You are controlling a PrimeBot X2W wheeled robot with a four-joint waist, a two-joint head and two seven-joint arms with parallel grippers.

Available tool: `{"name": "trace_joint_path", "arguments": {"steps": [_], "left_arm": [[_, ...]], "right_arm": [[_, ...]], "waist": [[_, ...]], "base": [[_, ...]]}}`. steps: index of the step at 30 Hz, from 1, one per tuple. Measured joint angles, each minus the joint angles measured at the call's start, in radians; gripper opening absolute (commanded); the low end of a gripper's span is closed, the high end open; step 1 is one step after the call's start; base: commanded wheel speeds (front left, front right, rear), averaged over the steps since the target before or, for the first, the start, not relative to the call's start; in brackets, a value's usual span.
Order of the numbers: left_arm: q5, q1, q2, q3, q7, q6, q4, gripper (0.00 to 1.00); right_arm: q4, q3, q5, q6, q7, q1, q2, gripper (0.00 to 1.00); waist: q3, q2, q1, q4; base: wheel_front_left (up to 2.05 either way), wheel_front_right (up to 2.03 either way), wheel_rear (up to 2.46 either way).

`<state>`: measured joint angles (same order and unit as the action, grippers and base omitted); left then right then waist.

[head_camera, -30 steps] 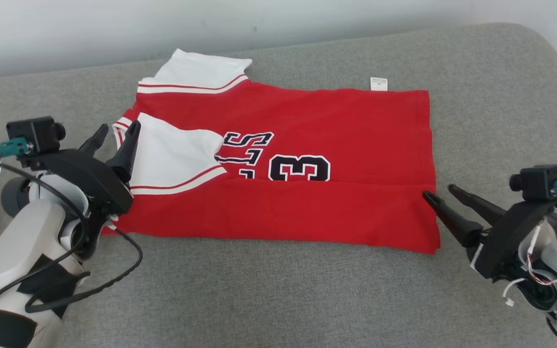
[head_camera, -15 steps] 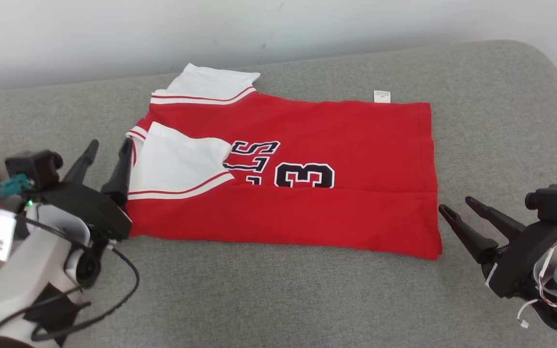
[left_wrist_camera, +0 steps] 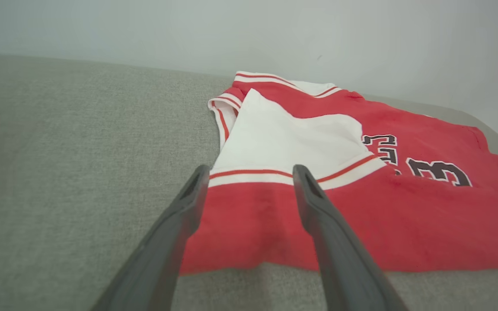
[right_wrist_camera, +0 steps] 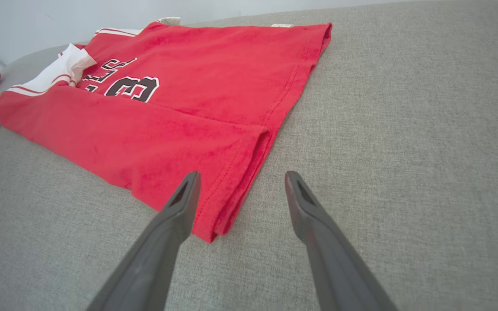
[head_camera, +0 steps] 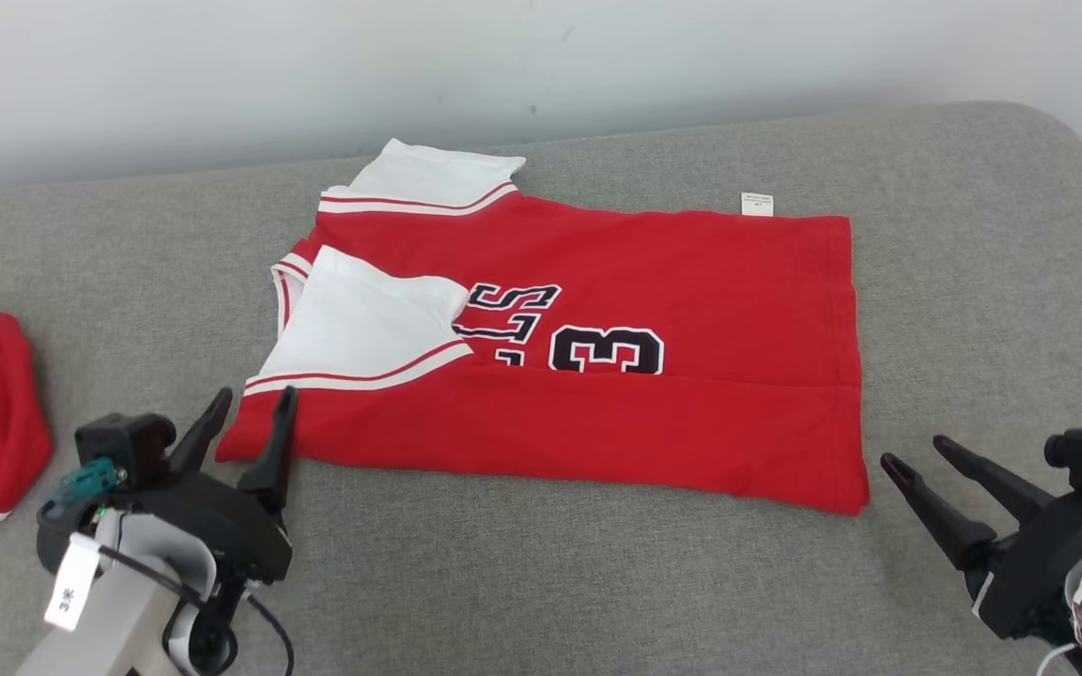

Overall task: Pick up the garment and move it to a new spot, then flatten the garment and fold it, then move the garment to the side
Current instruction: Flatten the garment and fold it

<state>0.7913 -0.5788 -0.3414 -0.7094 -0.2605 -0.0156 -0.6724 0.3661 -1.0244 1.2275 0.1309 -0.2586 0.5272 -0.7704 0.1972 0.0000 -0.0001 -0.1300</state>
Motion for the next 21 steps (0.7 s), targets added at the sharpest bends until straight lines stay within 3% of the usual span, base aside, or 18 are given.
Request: {"name": "trace_joint_path", "arguments": {"steps": [7,21], "left_arm": [[-0.001,0.048,-0.015,0.001,0.000,0.024,0.018,1.00],[-0.005,0.071,-0.022,-0.012,0.005,0.040,-0.012,1.00]], "right_arm": [[-0.004,0.052,-0.034,0.000,-0.001,-0.075,0.010,1.00],[0.055,0.088,-0.107,0.000,0.030,-0.108,0.115,1.00]], "waist": [[-0.001,0.0000,0.0000,0.003],[0.006,0.0000,0.0001,-0.002]], "base": [[0.00,0.00,0.00],[0.00,0.00,0.00]]}}
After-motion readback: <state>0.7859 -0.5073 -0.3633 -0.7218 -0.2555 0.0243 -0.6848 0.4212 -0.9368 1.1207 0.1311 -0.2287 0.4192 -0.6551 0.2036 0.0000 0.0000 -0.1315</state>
